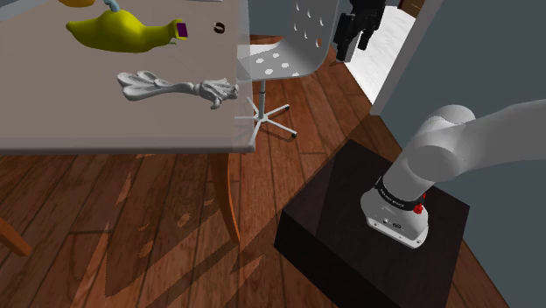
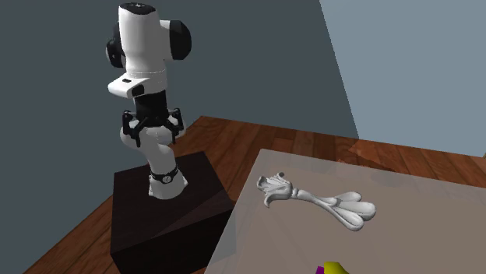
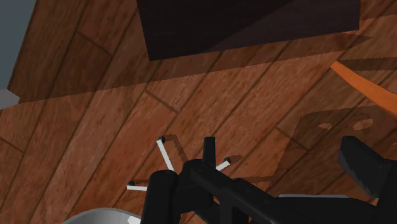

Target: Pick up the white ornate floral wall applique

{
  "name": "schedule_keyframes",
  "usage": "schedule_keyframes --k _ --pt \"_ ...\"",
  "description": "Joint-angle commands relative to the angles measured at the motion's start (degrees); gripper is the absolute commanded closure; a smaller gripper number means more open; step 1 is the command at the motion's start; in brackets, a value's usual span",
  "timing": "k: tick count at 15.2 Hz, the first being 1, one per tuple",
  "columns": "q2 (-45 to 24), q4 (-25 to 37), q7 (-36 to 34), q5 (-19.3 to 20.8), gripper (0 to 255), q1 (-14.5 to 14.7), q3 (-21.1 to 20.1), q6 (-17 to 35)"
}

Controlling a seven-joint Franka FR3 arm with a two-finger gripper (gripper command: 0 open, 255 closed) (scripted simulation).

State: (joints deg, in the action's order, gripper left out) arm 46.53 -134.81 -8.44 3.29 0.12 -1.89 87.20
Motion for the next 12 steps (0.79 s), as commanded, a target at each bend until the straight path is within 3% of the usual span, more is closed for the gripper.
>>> schedule_keyframes --k 1,12 --pt "0.00 0.00 0.00 0.00 0 0.00 0.00 0.00" --pt "-23.62 14.88 5.72 -2.56 0 5.22 -3.27 6.89"
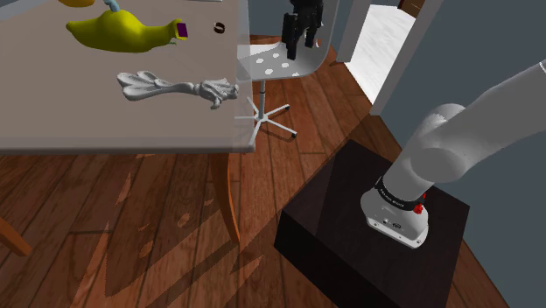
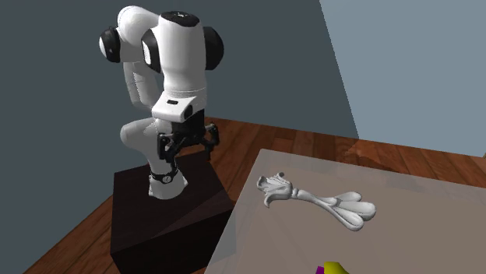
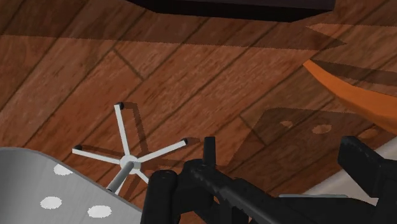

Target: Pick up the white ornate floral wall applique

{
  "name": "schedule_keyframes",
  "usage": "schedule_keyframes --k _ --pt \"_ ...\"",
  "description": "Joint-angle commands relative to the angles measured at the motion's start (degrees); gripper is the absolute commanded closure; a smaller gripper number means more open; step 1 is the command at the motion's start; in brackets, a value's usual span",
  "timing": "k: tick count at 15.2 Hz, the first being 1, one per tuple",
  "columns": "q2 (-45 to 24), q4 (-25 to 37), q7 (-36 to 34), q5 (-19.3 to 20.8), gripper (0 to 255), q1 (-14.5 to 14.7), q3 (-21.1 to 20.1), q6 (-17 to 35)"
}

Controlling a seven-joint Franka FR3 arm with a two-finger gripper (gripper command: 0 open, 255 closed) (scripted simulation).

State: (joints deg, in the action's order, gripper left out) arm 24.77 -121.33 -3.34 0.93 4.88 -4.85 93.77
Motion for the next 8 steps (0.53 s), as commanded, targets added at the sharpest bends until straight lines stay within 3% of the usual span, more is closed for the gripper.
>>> schedule_keyframes --k 1,8 --pt "-3.94 3.07 1.12 -0.34 0 0.87 -0.69 0.58" --pt "-18.36 16.20 4.30 -0.67 0 3.73 -3.61 0.72"
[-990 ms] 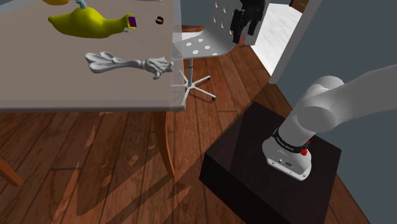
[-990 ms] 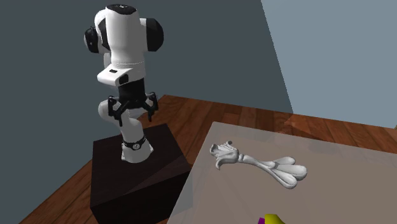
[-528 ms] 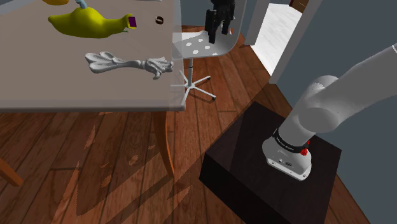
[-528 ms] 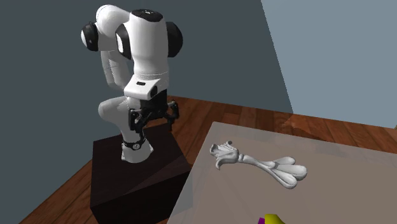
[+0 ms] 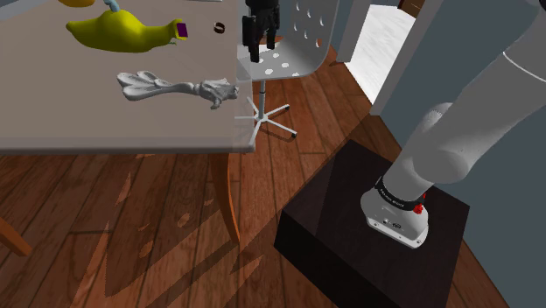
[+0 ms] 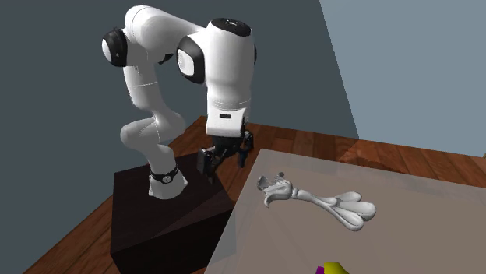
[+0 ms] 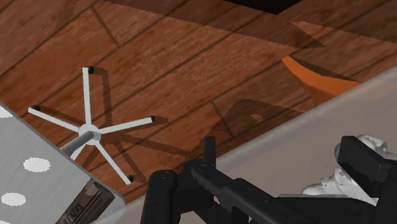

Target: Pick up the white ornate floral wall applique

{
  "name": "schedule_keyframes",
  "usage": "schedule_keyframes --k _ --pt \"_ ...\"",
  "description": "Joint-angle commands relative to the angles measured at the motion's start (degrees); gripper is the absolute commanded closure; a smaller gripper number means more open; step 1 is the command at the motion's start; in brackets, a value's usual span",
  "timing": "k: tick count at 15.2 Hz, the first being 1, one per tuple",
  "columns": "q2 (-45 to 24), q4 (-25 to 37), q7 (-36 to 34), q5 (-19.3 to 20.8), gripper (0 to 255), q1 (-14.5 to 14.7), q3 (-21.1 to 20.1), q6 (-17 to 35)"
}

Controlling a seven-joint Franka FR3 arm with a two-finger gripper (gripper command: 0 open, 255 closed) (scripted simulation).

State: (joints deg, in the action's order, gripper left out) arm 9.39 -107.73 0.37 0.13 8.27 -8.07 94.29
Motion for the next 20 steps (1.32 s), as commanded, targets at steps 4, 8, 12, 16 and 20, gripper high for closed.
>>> schedule_keyframes --k 4,8,12,16,20 --pt "-11.31 11.40 2.10 0.58 0 2.11 -2.26 -1.00" --pt "-19.97 21.50 3.43 1.60 0 4.27 -4.13 -3.21" --pt "-29.35 33.55 4.70 3.18 0 7.13 -5.84 -6.72" --pt "-40.51 49.57 6.19 5.38 0 11.24 -7.15 -12.38" --pt "-40.65 47.31 6.41 5.34 0 11.29 -7.17 -10.06"
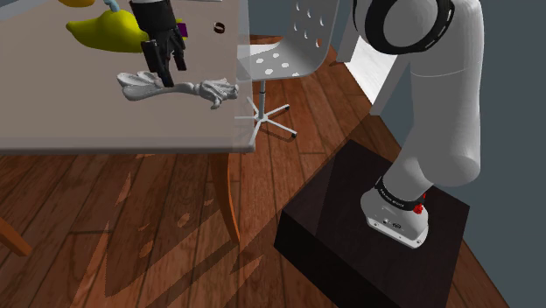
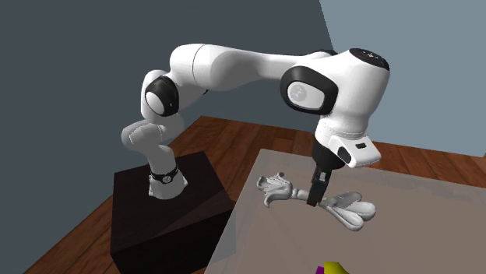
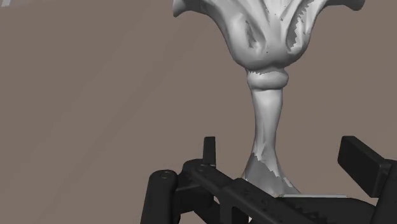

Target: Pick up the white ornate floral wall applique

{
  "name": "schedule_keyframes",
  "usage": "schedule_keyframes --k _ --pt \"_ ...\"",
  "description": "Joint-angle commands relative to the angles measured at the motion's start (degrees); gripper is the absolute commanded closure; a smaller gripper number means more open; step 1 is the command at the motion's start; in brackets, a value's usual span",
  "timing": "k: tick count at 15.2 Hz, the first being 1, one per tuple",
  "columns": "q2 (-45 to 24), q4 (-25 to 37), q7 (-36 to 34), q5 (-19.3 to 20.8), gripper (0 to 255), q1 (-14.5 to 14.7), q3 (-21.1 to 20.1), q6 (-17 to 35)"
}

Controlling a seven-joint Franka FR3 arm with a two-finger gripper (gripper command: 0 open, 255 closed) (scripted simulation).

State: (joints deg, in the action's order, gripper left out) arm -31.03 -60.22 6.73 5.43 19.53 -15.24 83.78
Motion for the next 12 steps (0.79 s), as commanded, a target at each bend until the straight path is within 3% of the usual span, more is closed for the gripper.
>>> schedule_keyframes --k 1,6,7,12 --pt "0.07 -1.47 0.05 -0.02 0 -0.11 -0.02 1.41" --pt "0.88 -5.55 0.08 -0.18 0 -0.54 -0.02 4.68" --pt "0.76 -5.32 0.09 -0.16 255 -0.52 -0.01 4.56" --pt "0.84 -5.34 0.13 -0.18 255 -0.56 -0.01 4.51"
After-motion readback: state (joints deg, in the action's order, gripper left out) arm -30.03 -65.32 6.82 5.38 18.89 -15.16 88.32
